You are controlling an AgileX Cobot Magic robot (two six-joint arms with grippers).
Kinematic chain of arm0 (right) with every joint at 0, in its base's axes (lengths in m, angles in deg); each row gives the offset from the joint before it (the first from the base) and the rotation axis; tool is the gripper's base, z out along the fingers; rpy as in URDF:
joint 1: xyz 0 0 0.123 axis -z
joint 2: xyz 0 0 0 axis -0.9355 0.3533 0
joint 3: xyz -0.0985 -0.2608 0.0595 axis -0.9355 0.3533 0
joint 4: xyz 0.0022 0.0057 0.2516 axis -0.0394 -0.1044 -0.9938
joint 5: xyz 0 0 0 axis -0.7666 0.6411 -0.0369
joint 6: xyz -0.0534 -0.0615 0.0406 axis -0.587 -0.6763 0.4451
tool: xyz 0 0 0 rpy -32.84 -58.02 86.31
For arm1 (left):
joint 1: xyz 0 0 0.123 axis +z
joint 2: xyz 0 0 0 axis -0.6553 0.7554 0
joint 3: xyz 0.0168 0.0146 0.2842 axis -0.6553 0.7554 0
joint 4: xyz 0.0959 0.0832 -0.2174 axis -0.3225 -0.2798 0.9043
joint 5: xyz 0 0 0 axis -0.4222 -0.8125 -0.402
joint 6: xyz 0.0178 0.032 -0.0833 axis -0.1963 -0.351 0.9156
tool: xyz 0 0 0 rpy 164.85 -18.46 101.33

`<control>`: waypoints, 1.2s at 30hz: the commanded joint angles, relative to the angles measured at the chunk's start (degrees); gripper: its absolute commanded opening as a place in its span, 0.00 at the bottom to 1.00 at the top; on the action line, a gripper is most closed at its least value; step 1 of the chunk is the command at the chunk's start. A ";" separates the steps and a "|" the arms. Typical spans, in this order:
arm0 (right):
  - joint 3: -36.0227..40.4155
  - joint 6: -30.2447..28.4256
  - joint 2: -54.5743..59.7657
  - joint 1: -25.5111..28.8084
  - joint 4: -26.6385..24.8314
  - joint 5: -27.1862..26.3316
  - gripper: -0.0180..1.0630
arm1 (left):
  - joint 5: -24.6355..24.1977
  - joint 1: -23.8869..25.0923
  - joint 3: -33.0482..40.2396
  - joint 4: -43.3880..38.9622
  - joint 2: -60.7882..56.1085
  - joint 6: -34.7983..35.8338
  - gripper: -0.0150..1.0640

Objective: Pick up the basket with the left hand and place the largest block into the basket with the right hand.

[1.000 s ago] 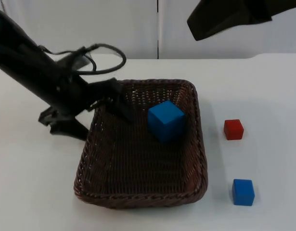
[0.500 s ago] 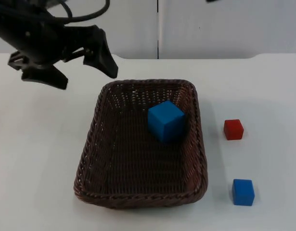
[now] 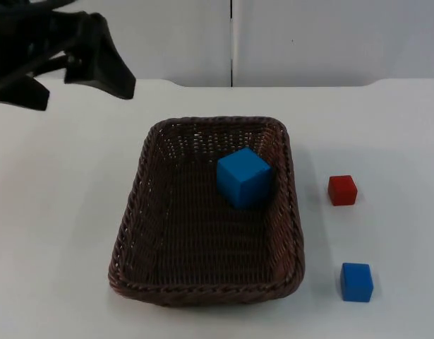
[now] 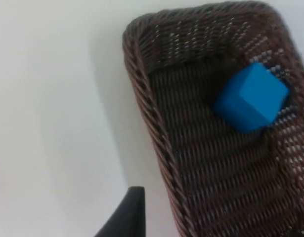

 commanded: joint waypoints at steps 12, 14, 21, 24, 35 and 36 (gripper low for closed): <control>11.99 0.28 -15.42 -0.27 0.36 -1.40 0.88 | -2.13 0.04 7.86 -4.35 -25.98 -0.40 0.99; 13.64 0.28 -18.83 -0.27 0.36 -0.68 0.88 | -3.09 0.04 7.86 -6.07 -31.18 -0.40 0.99; 15.45 0.28 -27.58 -0.27 0.36 2.98 0.88 | -5.72 0.04 7.86 -8.82 -44.41 2.32 0.99; 16.27 0.28 -30.48 -0.27 0.36 3.75 0.88 | -7.25 0.04 7.86 -10.54 -48.16 4.18 0.99; 18.74 0.28 -41.66 -0.27 0.68 10.71 0.88 | -17.80 0.04 7.89 -25.20 -60.49 14.16 0.99; 18.74 0.28 -42.62 -0.27 0.68 11.86 0.88 | -19.53 0.04 8.15 -26.84 -61.52 15.97 0.99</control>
